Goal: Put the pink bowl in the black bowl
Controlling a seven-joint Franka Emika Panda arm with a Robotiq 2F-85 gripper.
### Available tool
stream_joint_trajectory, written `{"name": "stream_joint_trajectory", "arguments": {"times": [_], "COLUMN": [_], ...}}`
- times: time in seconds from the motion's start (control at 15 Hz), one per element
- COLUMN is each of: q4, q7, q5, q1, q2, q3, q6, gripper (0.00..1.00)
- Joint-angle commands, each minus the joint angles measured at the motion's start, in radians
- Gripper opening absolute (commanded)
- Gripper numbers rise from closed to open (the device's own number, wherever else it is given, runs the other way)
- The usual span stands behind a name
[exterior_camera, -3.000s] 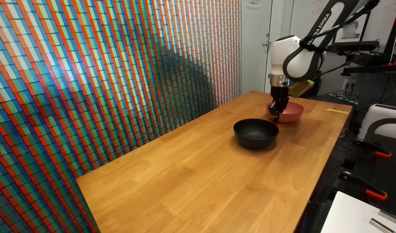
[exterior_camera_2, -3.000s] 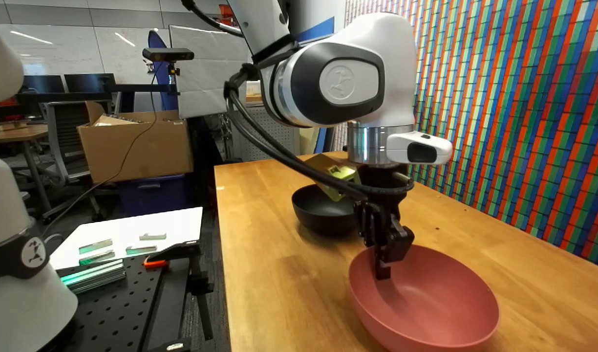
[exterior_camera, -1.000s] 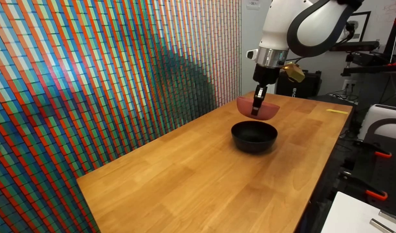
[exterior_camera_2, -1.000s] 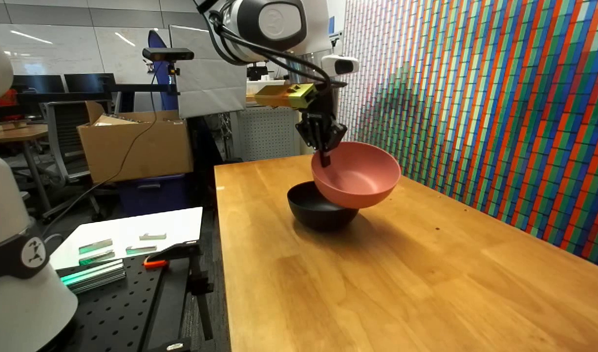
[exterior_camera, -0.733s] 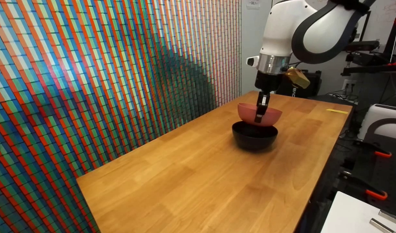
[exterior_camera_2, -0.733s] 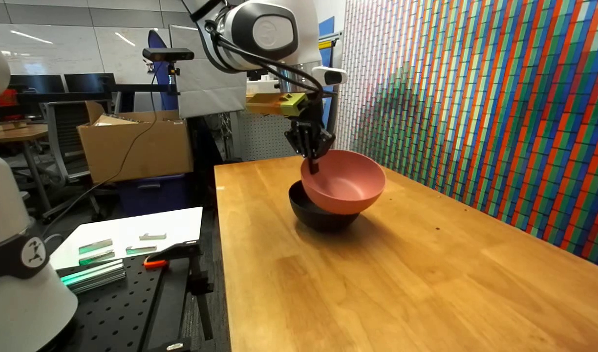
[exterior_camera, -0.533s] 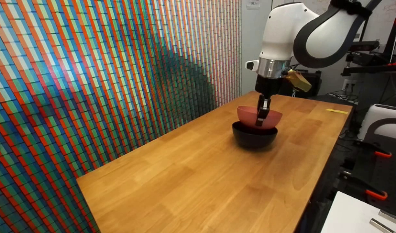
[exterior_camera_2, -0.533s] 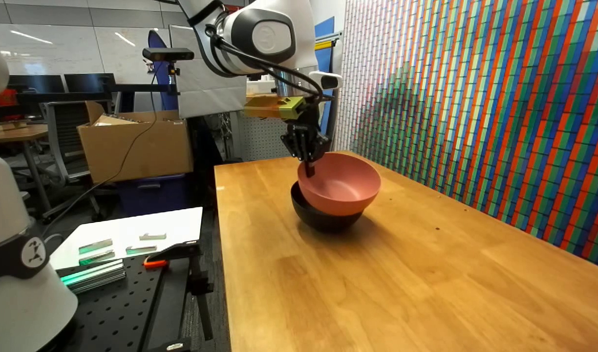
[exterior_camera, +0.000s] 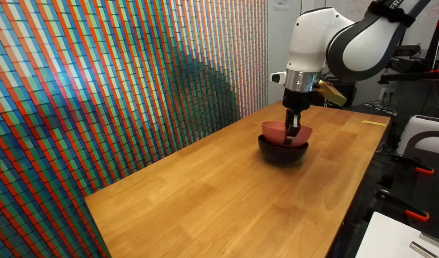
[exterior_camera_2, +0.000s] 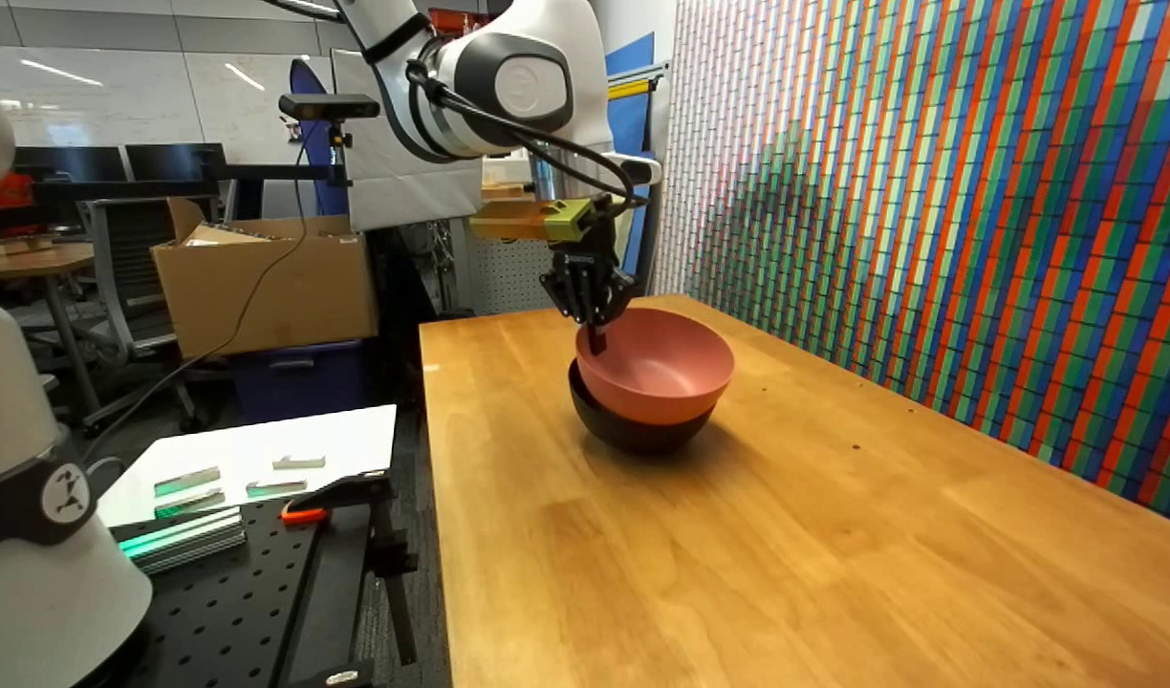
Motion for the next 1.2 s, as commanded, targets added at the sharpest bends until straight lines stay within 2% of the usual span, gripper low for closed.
{"name": "stream_joint_trajectory", "arguments": {"times": [0.0,0.07,0.13,0.2,0.33,0.73,0.87,1.13], "q4": [0.018,0.019,0.022,0.023,0.022,0.029,0.043,0.093], "q7": [-0.016,-0.017,-0.011,-0.015,-0.011,0.018,0.0,-0.008], "q5": [-0.007,-0.009,-0.009,-0.005,-0.015,-0.079,-0.061,-0.026], "q1": [0.011,0.013,0.014,0.015,0.016,0.012,0.004,-0.014], "q2": [0.014,0.016,0.018,0.018,0.01,-0.044,-0.069,-0.116], "q3": [0.015,0.018,0.02,0.023,0.022,0.0,-0.002,-0.016], "q6": [-0.002,-0.003,-0.013,-0.017,-0.024,-0.035,-0.054,-0.127], "gripper": [0.06,0.06,0.29,0.32,0.46,0.93,1.0,1.0]}}
